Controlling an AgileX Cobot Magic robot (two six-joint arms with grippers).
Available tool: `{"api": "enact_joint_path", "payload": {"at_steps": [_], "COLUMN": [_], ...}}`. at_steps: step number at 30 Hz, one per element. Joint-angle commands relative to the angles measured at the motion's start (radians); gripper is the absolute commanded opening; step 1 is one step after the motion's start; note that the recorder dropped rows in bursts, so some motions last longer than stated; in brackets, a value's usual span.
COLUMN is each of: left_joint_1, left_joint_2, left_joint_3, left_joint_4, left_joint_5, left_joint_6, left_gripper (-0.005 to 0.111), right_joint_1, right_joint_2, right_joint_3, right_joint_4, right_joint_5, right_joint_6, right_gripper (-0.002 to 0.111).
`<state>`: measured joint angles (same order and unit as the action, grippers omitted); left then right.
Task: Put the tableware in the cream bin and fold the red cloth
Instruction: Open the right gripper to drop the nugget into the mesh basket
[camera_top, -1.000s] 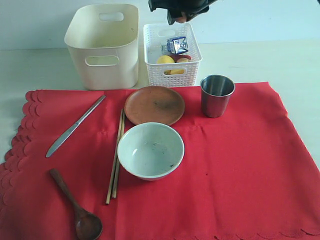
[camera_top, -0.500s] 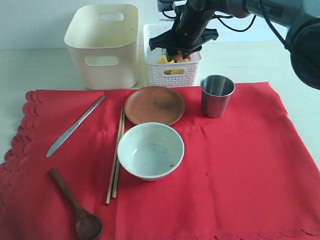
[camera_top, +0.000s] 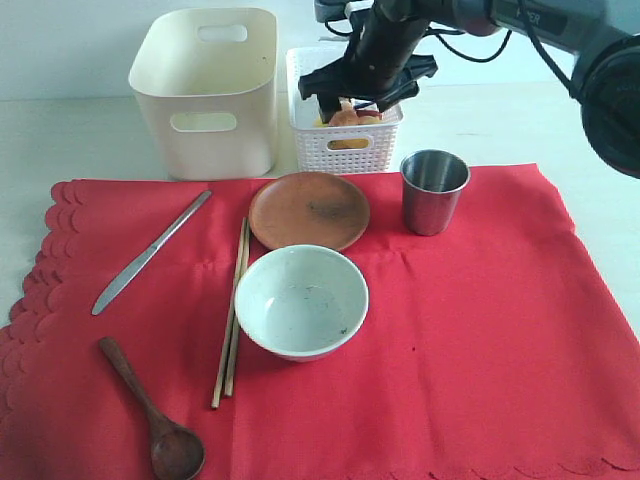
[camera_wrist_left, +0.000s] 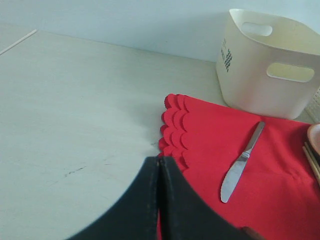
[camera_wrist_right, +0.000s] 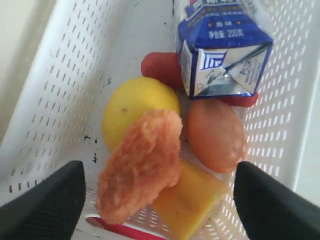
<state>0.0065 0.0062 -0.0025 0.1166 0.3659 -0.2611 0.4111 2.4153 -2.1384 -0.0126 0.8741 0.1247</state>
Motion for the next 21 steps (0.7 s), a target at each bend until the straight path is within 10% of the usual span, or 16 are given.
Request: {"api": "enact_joint_path", "payload": {"at_steps": [1, 21], "left_joint_1": [-0.007, -0.007], "left_joint_2": [-0.006, -0.006], "left_joint_3": [0.003, 0.003], "left_joint_4": [0.005, 0.005], "left_joint_5": [-0.005, -0.005], "left_joint_6": [0.003, 0.003], "left_gripper": [0.0, 0.0], "right_joint_1": [-0.006, -0.006], "right_joint_2": [-0.053, -0.33], "right_joint_3": [-0.005, -0.005], "right_joint_4": [-0.012, -0.012], "right_joint_5": [-0.002, 0.275], "right_joint_6": [0.0, 0.007], "right_gripper": [0.079, 0.078]}}
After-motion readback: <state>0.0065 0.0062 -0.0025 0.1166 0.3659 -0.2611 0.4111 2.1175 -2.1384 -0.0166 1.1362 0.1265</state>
